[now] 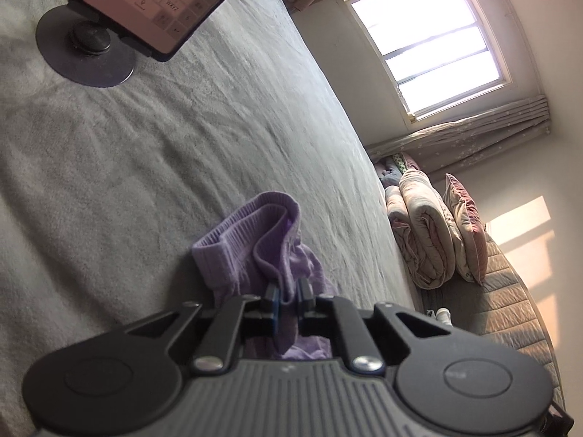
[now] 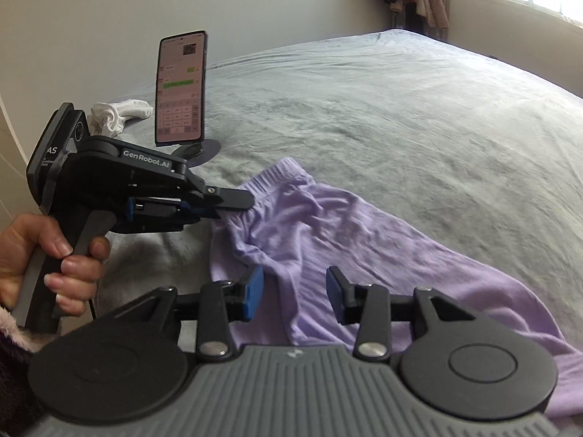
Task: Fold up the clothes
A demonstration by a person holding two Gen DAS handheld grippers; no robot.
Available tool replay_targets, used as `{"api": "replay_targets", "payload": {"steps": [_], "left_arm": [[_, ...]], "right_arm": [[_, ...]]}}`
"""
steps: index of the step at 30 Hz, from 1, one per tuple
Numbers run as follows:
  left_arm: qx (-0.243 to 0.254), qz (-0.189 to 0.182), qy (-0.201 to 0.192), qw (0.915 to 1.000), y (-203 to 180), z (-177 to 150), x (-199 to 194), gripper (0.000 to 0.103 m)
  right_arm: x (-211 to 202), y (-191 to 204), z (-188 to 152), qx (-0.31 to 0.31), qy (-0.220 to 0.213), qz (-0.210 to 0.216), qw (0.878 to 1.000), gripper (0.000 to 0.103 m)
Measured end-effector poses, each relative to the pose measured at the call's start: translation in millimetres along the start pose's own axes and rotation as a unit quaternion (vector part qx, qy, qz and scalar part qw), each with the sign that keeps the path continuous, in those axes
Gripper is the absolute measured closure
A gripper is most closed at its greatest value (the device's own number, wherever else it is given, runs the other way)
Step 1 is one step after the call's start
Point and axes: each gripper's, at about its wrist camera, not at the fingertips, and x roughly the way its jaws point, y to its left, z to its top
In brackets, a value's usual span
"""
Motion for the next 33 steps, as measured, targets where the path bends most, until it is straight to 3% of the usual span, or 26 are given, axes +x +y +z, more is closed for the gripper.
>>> {"api": "replay_targets", "payload": {"steps": [3, 10, 17, 26, 27, 31, 33], "left_arm": [[0.003, 0.006, 0.003, 1.0, 0, -1, -1, 0.085], [0.01, 0.017, 0.0, 0.9998, -3, -4, -7, 0.084], [0.029, 0.025, 0.006, 0.9993, -7, -6, -12, 0.084], [0.034, 0.031, 0.007, 0.9989, -7, -8, -14, 0.085], [0.036, 0.033, 0.007, 0.9988, -7, -8, -14, 0.086], [0.034, 0.034, 0.001, 0.9989, -5, -6, -16, 0.09], [0.039, 0.027, -0.005, 0.9989, -7, -6, -19, 0.093]], "right_arm": [[-15, -14, -13, 0.01, 0.004, -0.02, 1.0, 0.06], [-48, -49, -36, 0.053, 0.008, -0.066, 0.996, 0.06], [-69, -99, -42, 0.123, 0.008, -0.12, 0.985, 0.06], [-46, -136, -36, 0.179, 0.034, -0.15, 0.972, 0.06], [-42, -138, -37, 0.177, 0.04, -0.157, 0.971, 0.063], [-31, -139, -44, 0.162, 0.048, -0.184, 0.968, 0.102], [-36, -139, -44, 0.163, 0.037, -0.187, 0.968, 0.103]]}}
